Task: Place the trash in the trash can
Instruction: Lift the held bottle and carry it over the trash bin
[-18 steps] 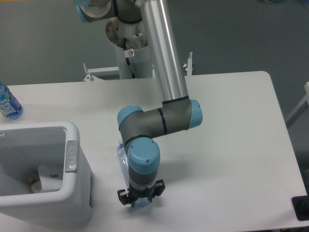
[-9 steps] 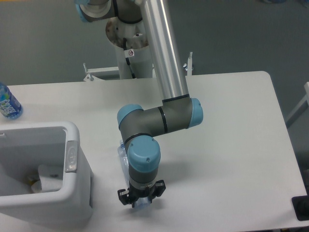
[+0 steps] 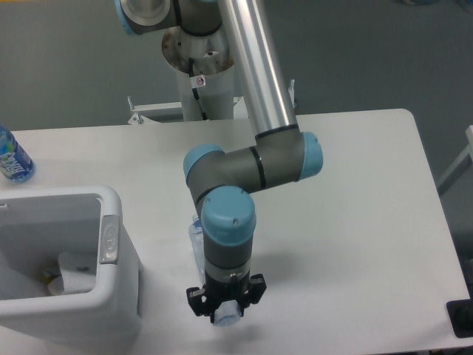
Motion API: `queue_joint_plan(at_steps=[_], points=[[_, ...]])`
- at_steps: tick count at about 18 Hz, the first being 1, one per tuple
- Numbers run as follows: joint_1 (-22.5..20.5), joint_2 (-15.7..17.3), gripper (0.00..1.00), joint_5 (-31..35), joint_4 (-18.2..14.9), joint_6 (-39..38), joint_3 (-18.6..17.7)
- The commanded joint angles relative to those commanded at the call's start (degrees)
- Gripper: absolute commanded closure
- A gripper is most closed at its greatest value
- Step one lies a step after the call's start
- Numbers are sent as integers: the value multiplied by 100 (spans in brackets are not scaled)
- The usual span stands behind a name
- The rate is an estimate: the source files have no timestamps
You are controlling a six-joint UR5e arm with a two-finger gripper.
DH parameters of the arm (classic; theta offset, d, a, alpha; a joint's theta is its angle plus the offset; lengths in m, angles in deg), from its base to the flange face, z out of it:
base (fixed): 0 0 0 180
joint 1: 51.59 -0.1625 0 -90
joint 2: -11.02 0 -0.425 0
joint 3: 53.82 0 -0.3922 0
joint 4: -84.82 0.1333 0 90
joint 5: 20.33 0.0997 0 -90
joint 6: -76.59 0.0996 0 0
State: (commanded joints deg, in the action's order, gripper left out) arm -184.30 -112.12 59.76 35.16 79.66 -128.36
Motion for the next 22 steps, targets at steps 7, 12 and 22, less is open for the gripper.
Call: queue_joint_plan(at_steps=[7, 12, 22], points=[[-475, 413, 42, -879, 149, -420, 606], [-669, 747, 42, -1486, 158, -607, 835], [-493, 879, 44, -1610, 641, -554, 1179]])
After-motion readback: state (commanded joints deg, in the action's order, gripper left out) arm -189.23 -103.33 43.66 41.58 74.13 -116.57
